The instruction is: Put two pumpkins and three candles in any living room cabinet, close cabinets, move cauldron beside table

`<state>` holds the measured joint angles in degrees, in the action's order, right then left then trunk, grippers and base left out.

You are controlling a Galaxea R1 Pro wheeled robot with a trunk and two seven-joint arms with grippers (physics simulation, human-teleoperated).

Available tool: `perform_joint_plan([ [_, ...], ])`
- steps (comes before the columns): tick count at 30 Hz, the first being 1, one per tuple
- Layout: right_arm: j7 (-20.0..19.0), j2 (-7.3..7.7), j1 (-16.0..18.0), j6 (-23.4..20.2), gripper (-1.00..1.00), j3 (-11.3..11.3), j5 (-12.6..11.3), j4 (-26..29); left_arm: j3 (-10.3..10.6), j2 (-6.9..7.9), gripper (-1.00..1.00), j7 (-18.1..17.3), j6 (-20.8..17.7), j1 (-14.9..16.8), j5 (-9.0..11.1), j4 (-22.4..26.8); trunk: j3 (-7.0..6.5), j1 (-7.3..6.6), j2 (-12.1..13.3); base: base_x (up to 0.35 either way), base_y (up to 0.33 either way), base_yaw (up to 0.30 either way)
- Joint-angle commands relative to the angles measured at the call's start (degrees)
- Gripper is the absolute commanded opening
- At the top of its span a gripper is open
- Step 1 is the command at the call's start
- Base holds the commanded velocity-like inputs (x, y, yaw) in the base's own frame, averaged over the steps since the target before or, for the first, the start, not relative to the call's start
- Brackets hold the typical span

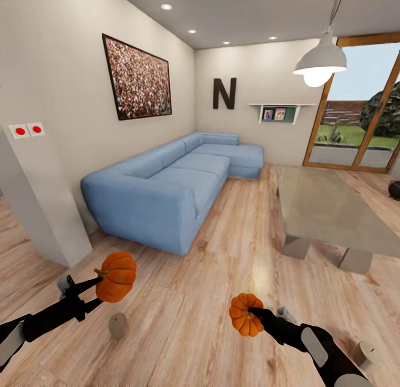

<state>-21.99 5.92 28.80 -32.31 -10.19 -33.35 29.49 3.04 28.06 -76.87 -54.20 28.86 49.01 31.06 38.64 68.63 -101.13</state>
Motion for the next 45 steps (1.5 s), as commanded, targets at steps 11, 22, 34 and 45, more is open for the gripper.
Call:
perform_joint_plan([
  [11,-0.03,-0.03,0.03,-0.31,-1.00,-0.27,-0.21,0.00,0.30,0.03,-1.00,0.02,-0.38,0.05,0.30,-0.04,-0.90,-2.43,4.40,-0.001,0.000,0.072],
  [22,-0.79,0.12,0.03,0.25,-1.00,-0.44,-0.30,-0.04,0.30,-0.02,-1.00,0.05,-0.38,0.05,0.27,-0.04,-2.50,-4.85,8.81,0.000,0.000,-0.050],
  [34,-0.86,0.23,0.03,0.15,-1.00,-0.45,-0.48,-0.05,0.30,0.05,-1.00,-0.03,-0.38,0.05,0.30,-0.05,-2.92,-5.72,10.41,0.000,0.000,-0.256],
  [45,-0.86,0.23,0.03,0.14,-1.00,-0.45,-0.55,-0.05,0.30,0.04,-1.00,-0.04,-0.38,0.05,0.30,-0.04,-2.70,-5.72,10.41,0.000,0.000,-0.264],
])
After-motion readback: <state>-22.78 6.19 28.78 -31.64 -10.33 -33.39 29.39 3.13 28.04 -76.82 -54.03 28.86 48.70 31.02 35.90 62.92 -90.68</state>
